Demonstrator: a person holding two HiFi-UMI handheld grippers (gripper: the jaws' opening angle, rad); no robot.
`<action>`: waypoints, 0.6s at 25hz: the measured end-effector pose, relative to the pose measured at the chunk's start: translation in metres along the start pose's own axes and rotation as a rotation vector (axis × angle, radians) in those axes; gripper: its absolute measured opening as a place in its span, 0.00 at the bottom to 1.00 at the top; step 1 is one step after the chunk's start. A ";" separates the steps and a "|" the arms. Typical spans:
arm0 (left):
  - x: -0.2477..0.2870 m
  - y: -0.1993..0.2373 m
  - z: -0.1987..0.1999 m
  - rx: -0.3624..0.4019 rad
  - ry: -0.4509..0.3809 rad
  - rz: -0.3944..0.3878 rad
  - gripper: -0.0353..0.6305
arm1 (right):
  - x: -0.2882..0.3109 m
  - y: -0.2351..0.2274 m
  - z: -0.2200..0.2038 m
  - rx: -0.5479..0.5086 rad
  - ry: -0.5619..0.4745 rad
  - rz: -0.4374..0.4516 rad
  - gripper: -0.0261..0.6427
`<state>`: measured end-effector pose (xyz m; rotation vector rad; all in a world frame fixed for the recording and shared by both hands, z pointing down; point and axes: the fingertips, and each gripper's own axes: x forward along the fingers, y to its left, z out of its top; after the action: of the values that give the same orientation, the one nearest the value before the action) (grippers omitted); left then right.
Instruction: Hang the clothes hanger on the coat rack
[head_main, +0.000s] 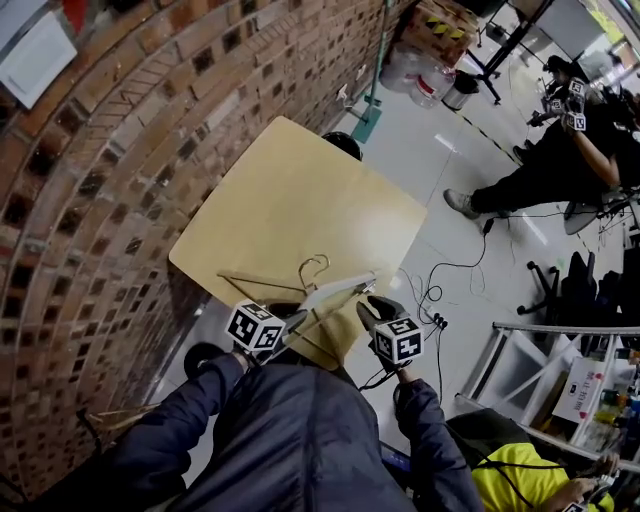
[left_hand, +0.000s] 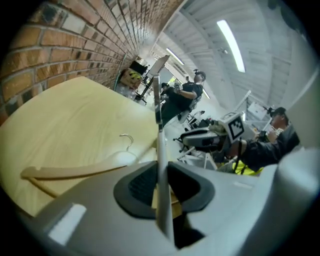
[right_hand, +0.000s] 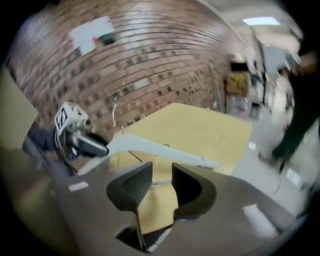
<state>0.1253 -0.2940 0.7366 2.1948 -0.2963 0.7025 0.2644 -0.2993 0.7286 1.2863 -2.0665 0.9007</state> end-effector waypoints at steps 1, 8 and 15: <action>-0.001 -0.001 0.000 0.023 0.007 0.000 0.16 | -0.001 0.001 0.006 -0.197 0.017 -0.046 0.23; -0.006 -0.013 0.009 0.159 0.041 -0.019 0.16 | 0.021 0.023 0.020 -0.807 0.139 0.031 0.24; -0.017 -0.020 0.023 0.048 0.002 -0.114 0.16 | 0.041 0.020 -0.008 -1.130 0.187 -0.077 0.25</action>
<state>0.1281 -0.2988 0.7023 2.2369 -0.1533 0.6555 0.2308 -0.3098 0.7583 0.6008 -1.8405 -0.2280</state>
